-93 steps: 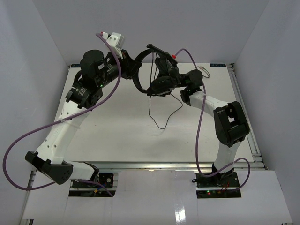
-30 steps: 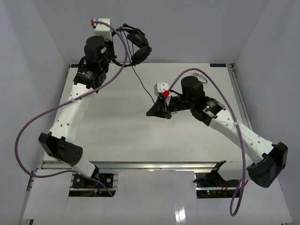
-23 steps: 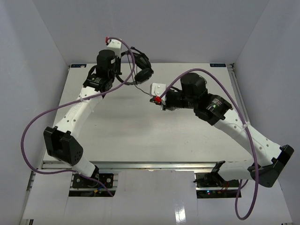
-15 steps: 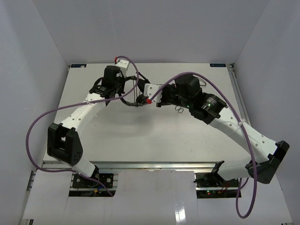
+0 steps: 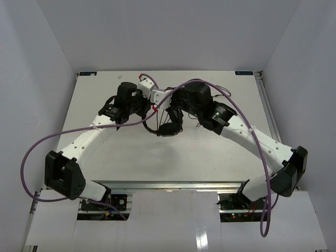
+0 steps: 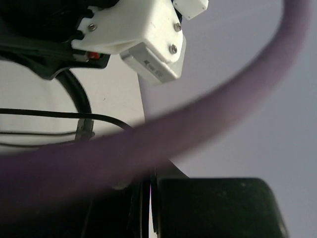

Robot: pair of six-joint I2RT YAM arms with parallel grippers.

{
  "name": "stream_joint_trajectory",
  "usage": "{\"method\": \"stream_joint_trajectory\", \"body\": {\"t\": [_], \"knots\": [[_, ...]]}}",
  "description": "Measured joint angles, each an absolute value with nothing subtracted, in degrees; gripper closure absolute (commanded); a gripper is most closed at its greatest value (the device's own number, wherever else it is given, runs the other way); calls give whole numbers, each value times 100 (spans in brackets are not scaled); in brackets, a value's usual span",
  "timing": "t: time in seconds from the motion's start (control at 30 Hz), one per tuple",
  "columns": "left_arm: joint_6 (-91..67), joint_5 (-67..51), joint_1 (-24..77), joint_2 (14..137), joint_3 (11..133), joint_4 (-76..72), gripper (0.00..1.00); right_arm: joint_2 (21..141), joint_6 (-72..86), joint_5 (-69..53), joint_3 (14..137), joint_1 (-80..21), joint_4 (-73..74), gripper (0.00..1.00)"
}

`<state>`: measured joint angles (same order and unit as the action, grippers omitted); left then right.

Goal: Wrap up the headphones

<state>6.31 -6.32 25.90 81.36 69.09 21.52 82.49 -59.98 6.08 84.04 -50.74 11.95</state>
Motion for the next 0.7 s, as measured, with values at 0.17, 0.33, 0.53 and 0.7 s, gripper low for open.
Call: {"method": "stream_joint_trajectory", "body": {"t": [0.17, 0.33, 0.53, 0.7], "knots": [[679, -1004, 2732, 7725, 6765, 2296, 100, 8467, -5986, 515, 8364, -4934, 866, 92], [656, -1095, 2731, 7455, 6632, 2382, 100, 8512, -5634, 7, 8368, -4561, 701, 92], [571, -1222, 2738, 7175, 6617, 2397, 100, 8569, -5001, -691, 8370, -3962, 704, 91], [510, -1363, 2738, 6965, 6676, 2436, 100, 8733, -4564, -1285, 8447, -3723, 705, 92]]}}
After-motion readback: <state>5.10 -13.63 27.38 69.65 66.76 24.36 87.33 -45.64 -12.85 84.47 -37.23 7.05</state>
